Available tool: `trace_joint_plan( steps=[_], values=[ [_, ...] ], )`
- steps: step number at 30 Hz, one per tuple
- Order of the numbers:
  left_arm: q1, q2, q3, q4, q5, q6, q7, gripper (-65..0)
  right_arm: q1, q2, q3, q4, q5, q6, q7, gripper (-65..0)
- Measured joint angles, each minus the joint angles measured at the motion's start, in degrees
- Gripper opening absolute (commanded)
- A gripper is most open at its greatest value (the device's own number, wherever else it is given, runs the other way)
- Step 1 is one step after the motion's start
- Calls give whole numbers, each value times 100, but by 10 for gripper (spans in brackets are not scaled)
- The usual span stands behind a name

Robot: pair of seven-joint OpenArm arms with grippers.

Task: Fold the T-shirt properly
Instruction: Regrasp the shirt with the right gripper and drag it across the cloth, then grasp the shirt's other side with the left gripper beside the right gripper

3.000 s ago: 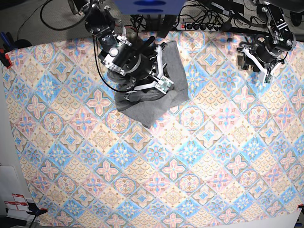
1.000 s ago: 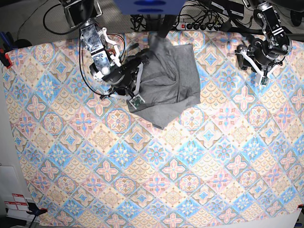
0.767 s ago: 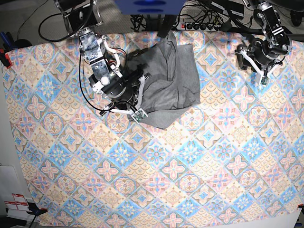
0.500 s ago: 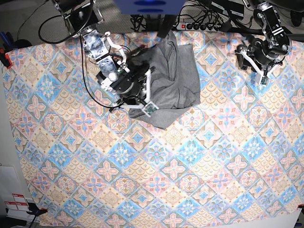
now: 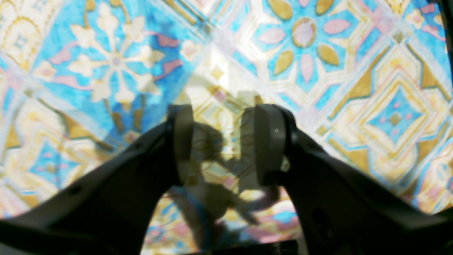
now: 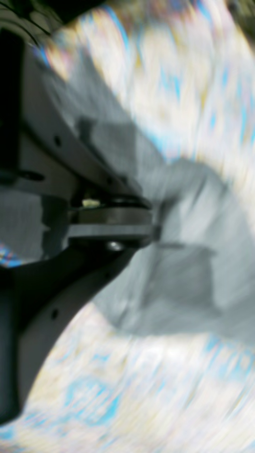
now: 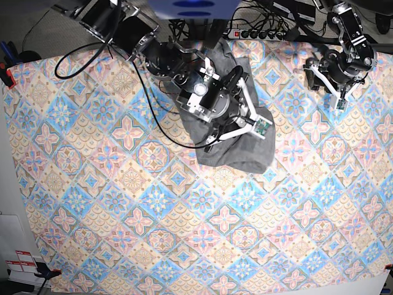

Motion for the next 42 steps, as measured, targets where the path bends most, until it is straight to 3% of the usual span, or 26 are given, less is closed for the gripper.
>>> trace_joint_plan(
  steps=[4,11,16,19,29,34,38,42],
  values=[
    [15,20,17,0,0,-24,0,-383,-28,24,50,284,-238,-289,-52,-601],
    [-17,22,50,2,-9,-15,20,-383,-645,356,1224,317,-649,-302,-293,-601],
    [-11,-118,1032,44,-28,-9,52,-382,-1099,393,2131,363,-726,-313,-284,-599],
    [4,7,1270,503,-273,-31,-2,-382,-1224,380,2496,599,-728,-299,-254,-599],
    [46,151,1259,417,-393,0,411,-382,-1268,387,2559,643,-721,-313,-269,-599],
    [-31,101,1722,107,-413,44,330,-381,-1270,380,2559,645,-715,-310,-269,-599],
    [-227,330,1875,81,-411,22,409,-385,-1257,380,2559,645,-728,-313,-269,-601],
    [-302,348,2210,66,-391,9,433,-456,-1270,398,2566,645,-728,-315,-269,-601]
  ],
)
